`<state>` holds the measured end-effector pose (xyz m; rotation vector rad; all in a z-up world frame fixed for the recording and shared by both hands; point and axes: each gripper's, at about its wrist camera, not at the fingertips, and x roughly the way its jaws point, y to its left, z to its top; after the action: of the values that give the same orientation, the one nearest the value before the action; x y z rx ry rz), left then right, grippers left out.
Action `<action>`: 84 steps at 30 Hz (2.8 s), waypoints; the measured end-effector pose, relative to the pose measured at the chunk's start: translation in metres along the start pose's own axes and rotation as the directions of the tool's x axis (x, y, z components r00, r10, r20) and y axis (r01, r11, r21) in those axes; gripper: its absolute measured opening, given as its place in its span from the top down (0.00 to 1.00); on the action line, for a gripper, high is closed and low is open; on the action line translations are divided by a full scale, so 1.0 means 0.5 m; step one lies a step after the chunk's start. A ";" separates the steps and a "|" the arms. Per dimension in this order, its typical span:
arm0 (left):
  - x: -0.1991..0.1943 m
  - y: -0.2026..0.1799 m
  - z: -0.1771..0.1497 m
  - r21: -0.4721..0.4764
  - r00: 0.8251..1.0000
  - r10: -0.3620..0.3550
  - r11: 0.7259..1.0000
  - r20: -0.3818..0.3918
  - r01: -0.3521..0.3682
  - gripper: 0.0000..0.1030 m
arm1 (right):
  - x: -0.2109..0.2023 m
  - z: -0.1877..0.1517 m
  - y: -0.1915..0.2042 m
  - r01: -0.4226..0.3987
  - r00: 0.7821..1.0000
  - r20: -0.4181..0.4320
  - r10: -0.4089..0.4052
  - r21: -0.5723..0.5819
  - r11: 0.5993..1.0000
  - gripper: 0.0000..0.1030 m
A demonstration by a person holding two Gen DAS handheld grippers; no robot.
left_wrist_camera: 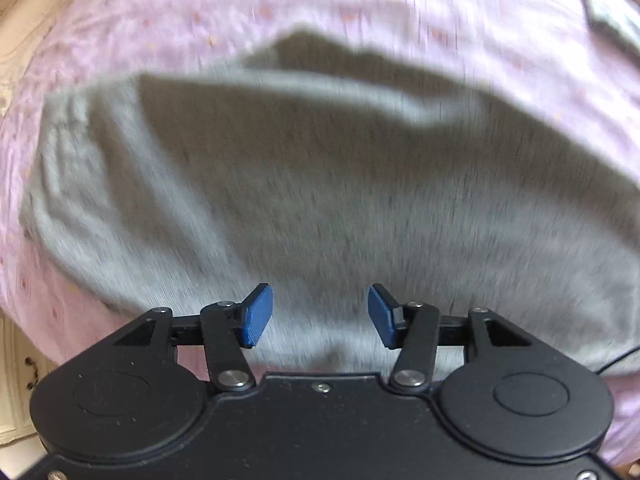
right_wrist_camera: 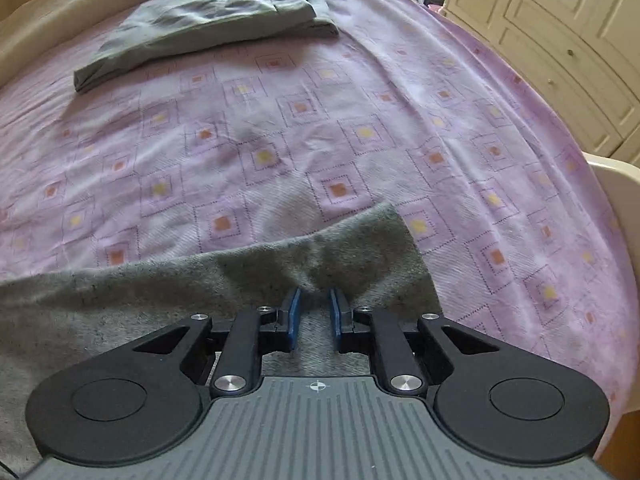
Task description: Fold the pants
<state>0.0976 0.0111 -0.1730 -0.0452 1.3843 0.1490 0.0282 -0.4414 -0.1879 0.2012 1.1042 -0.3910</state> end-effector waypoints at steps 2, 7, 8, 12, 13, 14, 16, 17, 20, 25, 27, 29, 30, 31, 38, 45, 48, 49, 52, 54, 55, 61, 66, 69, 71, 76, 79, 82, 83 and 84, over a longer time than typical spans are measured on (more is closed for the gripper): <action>-0.016 0.016 0.034 -0.003 0.999 -0.001 1.000 0.038 0.001 0.44 | -0.024 -0.002 0.024 -0.045 0.999 0.030 0.045 -0.028 0.999 0.85; -0.005 0.065 0.128 0.009 0.995 0.048 0.999 0.082 -0.049 0.43 | -0.083 0.001 0.125 -0.191 0.978 0.068 0.197 -0.087 0.978 0.85; 0.005 0.077 0.139 0.009 0.995 0.059 0.998 0.079 -0.060 0.43 | -0.094 -0.002 0.152 -0.225 0.970 0.064 0.233 -0.104 0.969 0.84; 0.053 0.131 0.139 0.025 0.997 0.075 0.997 0.016 -0.075 0.43 | -0.138 -0.015 0.274 -0.351 0.930 0.043 0.366 -0.197 0.915 0.84; 0.069 0.141 0.132 0.041 0.997 0.073 0.997 -0.009 -0.072 0.43 | -0.146 -0.018 0.305 -0.377 0.919 0.035 0.393 -0.221 0.900 0.84; 0.084 0.146 0.122 0.060 0.997 0.066 0.996 -0.028 -0.064 0.41 | -0.154 -0.021 0.335 -0.401 0.907 0.028 0.419 -0.243 0.884 0.84; 0.080 0.162 0.098 0.079 0.999 0.033 0.996 0.000 -0.033 0.37 | -0.166 -0.027 0.396 -0.449 0.882 0.014 0.470 -0.276 0.850 0.83; 0.079 0.168 0.091 0.089 1.000 0.021 0.996 -0.007 -0.020 0.36 | -0.168 -0.028 0.426 -0.469 0.871 0.005 0.491 -0.288 0.835 0.80; 0.076 0.181 0.076 0.125 1.000 -0.010 0.992 -0.019 0.013 0.35 | -0.161 -0.025 0.519 -0.510 0.846 -0.027 0.532 -0.330 0.794 0.73; 0.088 0.198 0.064 0.170 0.999 -0.051 0.984 -0.018 0.054 0.34 | -0.130 -0.010 0.705 -0.558 0.807 -0.119 0.578 -0.472 0.682 0.73; 0.089 0.199 0.058 0.186 0.998 -0.067 0.980 -0.023 0.070 0.33 | -0.118 -0.006 0.782 -0.569 0.796 -0.159 0.583 -0.525 0.633 0.73; 0.090 0.205 0.056 0.206 0.996 -0.086 0.974 -0.025 0.089 0.32 | -0.105 -0.004 0.843 -0.575 0.787 -0.191 0.586 -0.569 0.588 0.73; 0.091 0.208 0.057 0.217 0.995 -0.096 0.971 -0.027 0.099 0.31 | -0.097 -0.002 0.869 -0.577 0.785 -0.204 0.585 -0.584 0.570 0.73; 0.089 0.212 0.056 0.227 0.994 -0.106 0.968 -0.029 0.110 0.31 | -0.091 -0.006 0.895 -0.577 0.785 -0.221 0.579 -0.600 0.554 0.73; 0.007 0.297 0.079 0.170 0.983 -0.169 0.973 0.065 0.156 0.42 | -0.056 -0.060 0.943 -0.585 0.801 -0.353 0.483 -0.634 0.506 0.72; 0.008 0.383 0.210 -0.024 0.972 -0.187 0.981 0.146 0.192 0.41 | -0.094 -0.112 0.927 -0.588 0.795 -0.364 0.485 -0.659 0.469 0.71; 0.054 0.395 0.234 -0.033 0.982 -0.141 0.989 0.121 0.146 0.41 | -0.088 -0.109 0.941 -0.586 0.800 -0.369 0.473 -0.654 0.479 0.70; 0.071 0.398 0.225 -0.026 0.987 -0.126 0.991 0.099 0.129 0.41 | -0.085 -0.106 0.943 -0.589 0.798 -0.372 0.474 -0.649 0.482 0.70; 0.107 0.406 0.184 0.035 0.984 -0.134 0.991 0.116 0.130 0.40 | -0.078 -0.095 0.950 -0.596 0.794 -0.380 0.474 -0.639 0.486 0.70; 0.093 0.388 0.161 0.140 0.984 -0.107 0.986 0.139 0.088 0.38 | -0.071 -0.088 0.958 -0.601 0.791 -0.391 0.471 -0.639 0.479 0.70; 0.091 0.383 0.151 0.172 0.985 -0.096 0.983 0.144 0.071 0.37 | -0.066 -0.082 0.962 -0.604 0.789 -0.394 0.472 -0.639 0.477 0.71; 0.085 0.403 0.139 0.125 0.985 -0.111 0.988 0.134 0.094 0.34 | -0.025 -0.050 0.981 -0.647 0.761 -0.423 0.492 -0.540 0.538 0.71; 0.069 0.434 0.143 0.062 0.982 -0.146 0.988 0.119 0.140 0.35 | -0.039 -0.033 0.979 -0.642 0.766 -0.400 0.502 -0.495 0.585 0.97; 0.085 0.450 0.113 0.064 0.989 -0.126 0.991 0.073 0.121 0.34 | 0.006 0.017 0.977 -0.604 0.795 -0.354 0.493 -0.388 0.696 0.98; 0.079 0.452 0.093 0.110 0.990 -0.110 0.989 0.092 0.100 0.32 | 0.020 0.002 1.002 -0.573 0.819 -0.341 0.461 -0.455 0.682 0.98; 0.066 0.481 0.058 0.092 0.992 -0.122 0.989 0.038 0.118 0.32 | 0.022 0.004 0.991 -0.571 0.821 -0.318 0.475 -0.443 0.691 0.97; 0.056 0.476 0.034 0.170 0.995 -0.092 0.982 0.036 0.085 0.32 | 0.023 0.006 0.992 -0.564 0.826 -0.303 0.476 -0.430 0.706 0.93; 0.032 0.478 0.039 0.158 0.998 -0.060 0.986 0.032 0.054 0.42 | -0.006 0.002 0.974 -0.535 0.844 -0.211 0.494 -0.412 0.738 0.92; 0.020 0.481 0.044 0.149 0.997 -0.057 0.988 0.048 0.049 0.43 | -0.025 0.001 0.959 -0.521 0.849 -0.157 0.504 -0.408 0.750 0.91; 0.007 0.483 0.048 0.140 0.995 -0.057 0.989 0.077 0.046 0.43 | -0.046 -0.001 0.942 -0.518 0.847 -0.114 0.520 -0.405 0.754 0.91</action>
<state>0.0900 0.2533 -0.1585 0.0403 1.3084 0.0113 0.2090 -0.0061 -0.1838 0.1134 1.0503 0.3558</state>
